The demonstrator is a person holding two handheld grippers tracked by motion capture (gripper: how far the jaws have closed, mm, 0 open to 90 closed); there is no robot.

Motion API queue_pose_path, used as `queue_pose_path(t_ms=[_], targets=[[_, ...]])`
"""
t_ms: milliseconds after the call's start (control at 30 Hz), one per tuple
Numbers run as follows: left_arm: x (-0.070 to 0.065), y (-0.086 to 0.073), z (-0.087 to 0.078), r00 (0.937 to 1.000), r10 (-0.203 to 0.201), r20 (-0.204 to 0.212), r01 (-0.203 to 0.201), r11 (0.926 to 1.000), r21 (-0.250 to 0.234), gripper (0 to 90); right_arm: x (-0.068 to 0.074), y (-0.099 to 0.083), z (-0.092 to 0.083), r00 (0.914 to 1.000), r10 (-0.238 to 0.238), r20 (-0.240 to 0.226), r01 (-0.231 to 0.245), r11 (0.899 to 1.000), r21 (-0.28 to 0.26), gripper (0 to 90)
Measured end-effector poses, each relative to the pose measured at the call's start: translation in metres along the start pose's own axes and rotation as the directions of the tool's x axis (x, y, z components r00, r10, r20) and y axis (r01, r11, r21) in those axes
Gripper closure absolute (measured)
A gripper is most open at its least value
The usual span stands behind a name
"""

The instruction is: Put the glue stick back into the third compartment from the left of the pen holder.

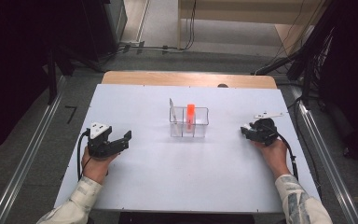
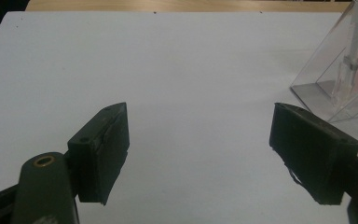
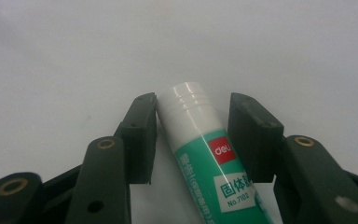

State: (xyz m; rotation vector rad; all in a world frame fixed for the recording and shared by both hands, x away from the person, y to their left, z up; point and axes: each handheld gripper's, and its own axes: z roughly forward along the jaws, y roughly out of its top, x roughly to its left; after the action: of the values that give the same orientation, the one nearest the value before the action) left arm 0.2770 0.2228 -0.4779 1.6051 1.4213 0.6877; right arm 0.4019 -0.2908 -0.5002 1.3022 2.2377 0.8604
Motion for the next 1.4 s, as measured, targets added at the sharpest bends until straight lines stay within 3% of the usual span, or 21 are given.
queue_pose_path(t_ms=[133,267,667,1167,1400], targets=[[0.0000,0.0001,-0.0002,1.0000,-0.001,0.001,0.001,1.0000,0.001,20.3,0.0006,0.0005,-0.0001,1.0000,-0.003,0.000,0.003,1.000,0.002,53.6],[-0.0001,0.0001,-0.0002,1.0000,-0.001,0.001,0.001,1.0000,0.000,20.5,0.0008,0.0010,-0.0006,1.0000,-0.003,-0.003,0.003,1.000,0.005,61.7],[0.0001,0.0003,-0.0006,1.0000,-0.004,0.002,0.004,1.0000,-0.001,21.2,-0.0005,0.0043,-0.0003,0.9998,0.015,-0.011,-0.014,0.999,0.029,62.6],[0.0020,0.0004,-0.0013,1.0000,-0.009,0.001,0.009,0.9999,-0.005,21.3,-0.0007,0.0027,-0.0005,1.0000,0.002,-0.010,-0.002,1.000,0.014,63.1],[0.0024,0.0007,-0.0017,0.9999,-0.013,0.000,0.013,0.9999,-0.007,21.3,-0.0033,0.0030,-0.0032,0.9995,0.029,-0.008,-0.029,1.000,0.005,63.2]])
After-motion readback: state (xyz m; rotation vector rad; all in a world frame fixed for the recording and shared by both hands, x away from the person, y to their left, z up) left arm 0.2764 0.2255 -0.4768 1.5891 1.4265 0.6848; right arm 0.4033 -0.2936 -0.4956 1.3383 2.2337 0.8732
